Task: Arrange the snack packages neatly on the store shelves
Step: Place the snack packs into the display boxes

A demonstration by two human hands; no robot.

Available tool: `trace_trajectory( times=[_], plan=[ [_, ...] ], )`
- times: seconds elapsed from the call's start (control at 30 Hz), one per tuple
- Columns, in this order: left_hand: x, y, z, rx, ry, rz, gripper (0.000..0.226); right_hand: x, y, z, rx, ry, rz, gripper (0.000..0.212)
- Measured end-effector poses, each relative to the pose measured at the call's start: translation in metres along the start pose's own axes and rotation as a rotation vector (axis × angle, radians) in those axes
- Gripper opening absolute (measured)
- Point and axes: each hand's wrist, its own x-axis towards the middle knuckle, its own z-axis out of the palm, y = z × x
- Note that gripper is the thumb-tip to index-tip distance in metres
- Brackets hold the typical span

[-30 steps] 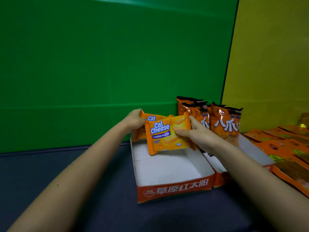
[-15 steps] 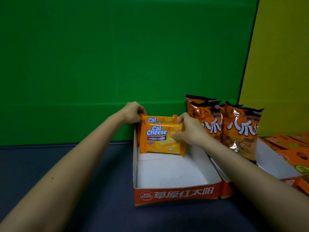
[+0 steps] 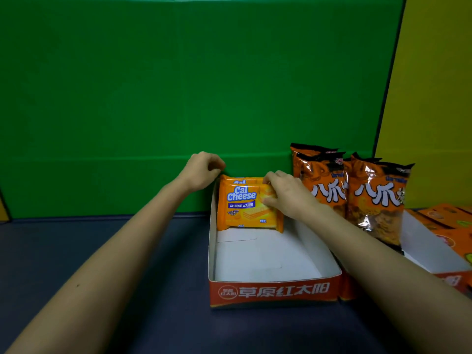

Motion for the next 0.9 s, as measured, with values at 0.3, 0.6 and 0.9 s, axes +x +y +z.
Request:
trace_trajectory(
  times=[0.3,0.6,0.9],
  plan=[
    [-0.031,-0.012,-0.01,0.167,0.059,-0.044,0.024,-0.002,-0.008,0.001,-0.225,0.039,-0.031,0.042],
    [-0.077,-0.022,-0.021,0.421,0.073,-0.141,0.027,-0.011,-0.023,-0.024,-0.011,0.037,-0.119,0.041],
    [-0.146,-0.032,-0.057,0.512,0.097,-0.224,0.026,-0.032,-0.101,-0.03,0.129,-0.043,-0.401,0.035]
  ],
)
